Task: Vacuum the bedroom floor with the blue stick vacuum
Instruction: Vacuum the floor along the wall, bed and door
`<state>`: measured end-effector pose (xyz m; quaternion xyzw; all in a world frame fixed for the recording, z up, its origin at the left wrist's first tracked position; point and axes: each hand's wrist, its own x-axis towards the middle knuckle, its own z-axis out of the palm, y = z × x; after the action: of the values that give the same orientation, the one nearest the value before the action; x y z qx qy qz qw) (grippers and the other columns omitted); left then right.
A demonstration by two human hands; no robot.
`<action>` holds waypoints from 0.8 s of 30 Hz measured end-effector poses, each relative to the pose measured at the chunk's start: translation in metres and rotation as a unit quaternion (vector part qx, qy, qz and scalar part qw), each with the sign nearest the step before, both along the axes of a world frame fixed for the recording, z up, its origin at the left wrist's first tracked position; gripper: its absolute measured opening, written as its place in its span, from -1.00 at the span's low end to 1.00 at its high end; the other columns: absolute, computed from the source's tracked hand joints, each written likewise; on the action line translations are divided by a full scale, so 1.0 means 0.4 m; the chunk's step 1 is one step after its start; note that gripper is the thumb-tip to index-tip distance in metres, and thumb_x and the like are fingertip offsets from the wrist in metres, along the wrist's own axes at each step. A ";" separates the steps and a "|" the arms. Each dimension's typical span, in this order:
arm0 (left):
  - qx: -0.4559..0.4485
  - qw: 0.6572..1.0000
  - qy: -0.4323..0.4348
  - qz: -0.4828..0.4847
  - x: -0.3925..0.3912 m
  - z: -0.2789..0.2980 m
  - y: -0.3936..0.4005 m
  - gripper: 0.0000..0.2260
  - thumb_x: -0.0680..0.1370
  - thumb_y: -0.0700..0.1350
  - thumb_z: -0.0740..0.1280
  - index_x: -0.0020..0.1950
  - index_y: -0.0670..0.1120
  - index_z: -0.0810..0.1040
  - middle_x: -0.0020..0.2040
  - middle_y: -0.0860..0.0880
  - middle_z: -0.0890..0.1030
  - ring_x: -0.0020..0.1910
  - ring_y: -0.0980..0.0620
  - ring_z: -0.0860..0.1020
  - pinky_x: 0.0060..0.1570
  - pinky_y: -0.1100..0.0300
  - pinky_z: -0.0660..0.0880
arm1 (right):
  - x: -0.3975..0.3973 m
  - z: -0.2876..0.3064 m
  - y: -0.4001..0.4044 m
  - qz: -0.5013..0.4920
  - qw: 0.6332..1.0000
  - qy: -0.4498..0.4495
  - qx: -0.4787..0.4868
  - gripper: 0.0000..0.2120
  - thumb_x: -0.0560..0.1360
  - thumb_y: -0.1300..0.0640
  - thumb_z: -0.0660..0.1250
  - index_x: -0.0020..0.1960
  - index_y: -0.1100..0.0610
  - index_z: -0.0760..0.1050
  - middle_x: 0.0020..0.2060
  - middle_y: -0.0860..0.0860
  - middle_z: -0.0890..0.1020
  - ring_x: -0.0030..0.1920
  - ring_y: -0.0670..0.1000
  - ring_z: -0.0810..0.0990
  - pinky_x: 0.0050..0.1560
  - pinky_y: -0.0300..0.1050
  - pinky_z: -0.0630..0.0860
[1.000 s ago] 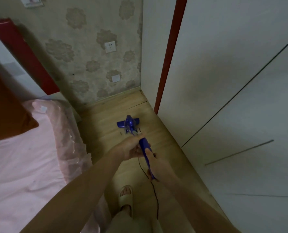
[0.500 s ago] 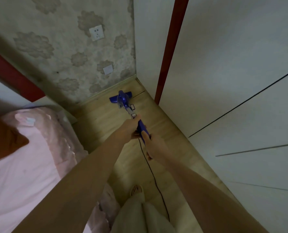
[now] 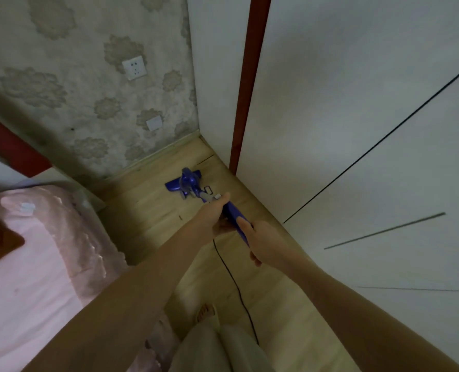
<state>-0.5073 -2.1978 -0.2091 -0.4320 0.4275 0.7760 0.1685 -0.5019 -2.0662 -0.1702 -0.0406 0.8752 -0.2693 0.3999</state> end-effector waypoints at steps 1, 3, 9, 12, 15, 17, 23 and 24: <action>0.005 1.000 0.003 -0.006 0.016 0.011 0.025 -0.78 0.61 -0.02 0.28 0.11 -0.17 0.42 -0.02 -0.17 0.58 -0.12 -0.08 0.60 -0.20 0.04 0.58 | 0.010 0.015 0.026 0.007 1.000 -0.001 0.010 -0.51 0.63 -0.22 -0.04 0.12 0.17 0.42 -0.31 0.04 0.55 -0.48 -0.07 0.50 -0.44 -0.23 0.43; 0.011 1.000 0.007 -0.015 0.046 0.034 0.078 -0.78 0.62 -0.02 0.27 0.08 -0.17 0.42 -0.06 -0.17 0.59 -0.14 -0.08 0.61 -0.21 0.04 0.59 | 0.029 0.047 0.080 0.020 0.999 0.002 0.032 -0.50 0.64 -0.21 -0.05 0.09 0.18 0.42 -0.36 0.02 0.54 -0.53 -0.10 0.48 -0.49 -0.26 0.40; 0.011 0.999 0.028 -0.036 0.145 0.105 0.256 -0.79 0.64 -0.03 0.22 0.06 -0.19 0.44 -0.16 -0.16 0.63 -0.16 -0.09 0.63 -0.21 0.07 0.56 | 0.124 0.149 0.247 0.034 0.997 0.006 0.072 -0.51 0.64 -0.23 -0.08 -0.03 0.17 0.35 -0.44 0.01 0.49 -0.61 -0.11 0.39 -0.56 -0.26 0.32; 0.016 0.998 0.027 -0.061 0.224 0.130 0.339 -0.75 0.64 -0.02 0.22 0.00 -0.22 0.48 -0.23 -0.15 0.65 -0.17 -0.07 0.64 -0.23 0.10 0.55 | 0.212 0.191 0.331 0.017 0.998 -0.008 0.067 -0.53 0.64 -0.22 -0.07 -0.03 0.16 0.34 -0.44 0.01 0.49 -0.55 -0.08 0.39 -0.54 -0.24 0.31; 0.011 0.995 0.029 -0.094 0.294 0.155 0.388 -0.73 0.64 0.00 0.21 -0.07 -0.20 0.48 -0.31 -0.11 0.65 -0.22 -0.03 0.63 -0.30 0.16 0.55 | 0.285 0.226 0.385 -0.011 1.000 -0.010 0.024 -0.55 0.66 -0.17 -0.03 -0.13 0.15 0.36 -0.42 0.03 0.49 -0.51 -0.05 0.42 -0.48 -0.22 0.37; 0.016 0.992 0.026 -0.123 0.332 0.172 0.394 -0.74 0.63 0.01 0.21 -0.08 -0.17 0.47 -0.28 -0.11 0.65 -0.25 -0.01 0.63 -0.33 0.16 0.58 | 0.327 0.252 0.400 -0.026 0.999 -0.013 -0.025 -0.60 0.67 -0.09 0.02 -0.24 0.10 0.34 -0.40 0.02 0.47 -0.46 -0.05 0.42 -0.45 -0.23 0.39; 0.015 0.965 -0.016 -0.262 0.415 0.213 0.362 -0.70 0.64 0.04 0.15 -0.03 -0.17 0.50 -0.27 -0.09 0.66 -0.33 0.04 0.65 -0.28 0.22 0.58 | 0.475 0.285 0.389 -0.148 0.973 -0.091 -0.155 -0.71 0.66 0.03 0.08 -0.15 0.11 0.42 -0.36 0.01 0.45 -0.46 -0.07 0.43 -0.58 -0.33 0.38; 0.011 0.961 -0.021 -0.275 0.420 0.214 0.357 -0.69 0.64 0.05 0.14 0.00 -0.17 0.50 -0.23 -0.10 0.67 -0.30 0.04 0.65 -0.24 0.21 0.58 | 0.490 0.281 0.382 -0.151 0.972 -0.093 -0.152 -0.72 0.67 0.02 0.05 -0.04 0.14 0.45 -0.34 0.02 0.47 -0.48 -0.08 0.44 -0.60 -0.35 0.36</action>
<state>-0.3391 -2.0551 -0.1233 -0.3121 0.5176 0.6951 0.3892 -0.3057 -1.9133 -0.0578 0.0569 0.7789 -0.4594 0.4231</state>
